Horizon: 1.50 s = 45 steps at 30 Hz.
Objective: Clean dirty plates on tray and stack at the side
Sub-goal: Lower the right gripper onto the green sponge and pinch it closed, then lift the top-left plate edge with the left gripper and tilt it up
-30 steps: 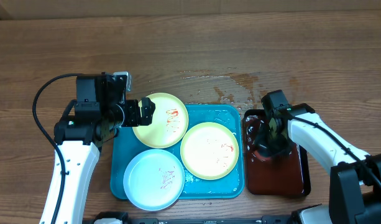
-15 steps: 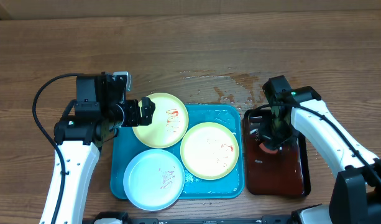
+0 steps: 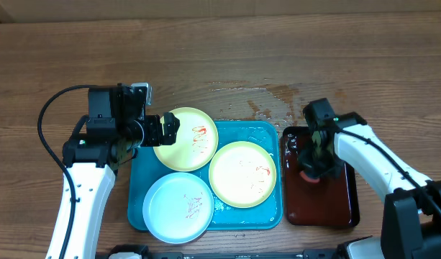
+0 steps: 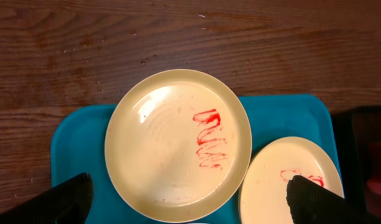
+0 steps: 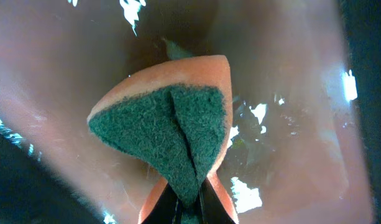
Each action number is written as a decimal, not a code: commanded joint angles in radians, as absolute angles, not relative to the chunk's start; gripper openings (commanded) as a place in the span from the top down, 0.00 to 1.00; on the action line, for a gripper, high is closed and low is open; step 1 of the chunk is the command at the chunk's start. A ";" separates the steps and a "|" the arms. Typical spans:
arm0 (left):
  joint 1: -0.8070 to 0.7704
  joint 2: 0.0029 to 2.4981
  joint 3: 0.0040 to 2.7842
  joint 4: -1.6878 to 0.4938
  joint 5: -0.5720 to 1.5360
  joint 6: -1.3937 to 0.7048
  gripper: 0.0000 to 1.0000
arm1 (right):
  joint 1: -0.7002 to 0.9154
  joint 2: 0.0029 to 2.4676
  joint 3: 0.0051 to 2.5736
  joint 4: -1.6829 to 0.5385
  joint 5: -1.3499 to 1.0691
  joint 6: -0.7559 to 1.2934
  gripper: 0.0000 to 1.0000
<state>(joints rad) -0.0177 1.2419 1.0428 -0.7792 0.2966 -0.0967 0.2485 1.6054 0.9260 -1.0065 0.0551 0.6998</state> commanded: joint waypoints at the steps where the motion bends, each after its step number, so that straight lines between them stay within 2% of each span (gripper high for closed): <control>1: -0.021 1.250 1.069 -0.781 0.307 -0.074 0.00 | 0.245 1.586 0.878 -0.974 0.054 0.720 0.96; 10: -0.021 1.250 1.069 -0.782 0.308 -0.075 0.00 | 0.245 1.586 0.733 -0.798 -0.046 0.735 0.96; 18: -0.021 1.250 1.069 -0.768 0.308 -0.075 0.02 | 0.247 1.573 0.876 -0.987 0.076 0.740 0.96; 19: -0.021 1.250 1.069 -0.765 0.308 -0.075 0.08 | 0.247 1.567 0.904 -1.013 0.084 0.738 0.96; 20: -0.021 1.250 1.069 -0.763 0.308 -0.075 0.23 | 0.247 1.558 0.940 -1.044 0.090 0.736 0.96; 21: -0.021 1.249 1.069 -0.763 0.308 -0.075 0.56 | 0.247 1.548 0.976 -1.071 0.091 0.733 0.96; 22: -0.021 1.249 1.069 -0.763 0.308 -0.075 0.77 | 0.247 1.539 1.007 -1.094 0.090 0.732 0.96; 23: -0.021 1.249 1.069 -0.763 0.308 -0.076 0.85 | 0.247 1.529 1.045 -1.119 0.089 0.732 0.96; 24: -0.021 1.249 1.069 -0.762 0.308 -0.081 0.85 | 0.247 1.520 1.076 -1.143 0.089 0.733 0.96; 25: -0.021 1.249 1.069 -0.761 0.308 -0.090 0.74 | 0.247 1.511 1.113 -1.173 0.089 0.732 0.96; 28: -0.021 1.249 1.069 -0.763 0.308 -0.115 0.73 | 0.247 1.490 1.189 -1.242 0.089 0.732 0.96; 29: -0.021 1.249 1.069 -0.765 0.308 -0.120 0.80 | 0.247 1.480 1.208 -1.261 0.089 0.729 0.96; 30: -0.021 1.249 1.069 -0.778 0.314 -0.120 0.83 | 0.247 1.471 1.219 -1.270 0.089 0.729 0.96; 31: -0.021 1.249 1.069 -0.800 0.322 -0.120 0.80 | 0.247 1.459 1.226 -1.279 0.089 0.729 0.96; 32: -0.021 1.249 1.069 -0.813 0.329 -0.114 0.91 | 0.247 1.448 1.228 -1.284 0.088 0.729 0.96; 33: -0.021 1.250 1.069 -0.827 0.338 -0.103 0.96 | 0.247 1.435 1.228 -1.291 0.088 0.729 0.96; 34: -0.022 1.250 1.069 -0.839 0.361 -0.093 0.97 | 0.247 1.423 1.228 -1.303 0.089 0.728 0.96; 37: -0.042 1.251 1.069 -0.887 0.449 0.037 0.96 | 0.247 1.397 1.228 -1.327 0.088 0.727 0.96; 38: -0.059 1.254 1.069 -0.903 0.456 0.060 0.90 | 0.247 1.391 1.228 -1.330 0.088 0.721 0.96; 39: -0.076 1.257 1.069 -0.915 0.461 0.073 0.79 | 0.247 1.386 1.228 -1.331 0.086 0.709 0.96; 41: -0.121 1.270 1.069 -0.932 0.461 0.075 0.78 | 0.247 1.380 1.228 -1.335 0.081 0.706 0.96; 42: -0.154 1.282 1.069 -0.937 0.462 0.074 0.71 | 0.247 1.380 1.228 -1.339 0.081 0.705 0.96; 43: -0.179 1.293 1.069 -0.939 0.461 0.067 0.52 | 0.247 1.380 1.228 -1.341 0.081 0.702 0.96; 44: -0.212 1.310 1.069 -0.940 0.460 0.057 0.41 | 0.247 1.380 1.228 -1.343 0.081 0.699 0.96; 45: -0.243 1.328 1.069 -0.938 0.458 0.048 0.38 | 0.247 1.380 1.228 -1.344 0.081 0.699 0.96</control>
<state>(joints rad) -0.1768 1.2854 1.0485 -0.9360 0.4240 0.0307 0.2432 1.4033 1.2064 -1.3445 0.0704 0.7124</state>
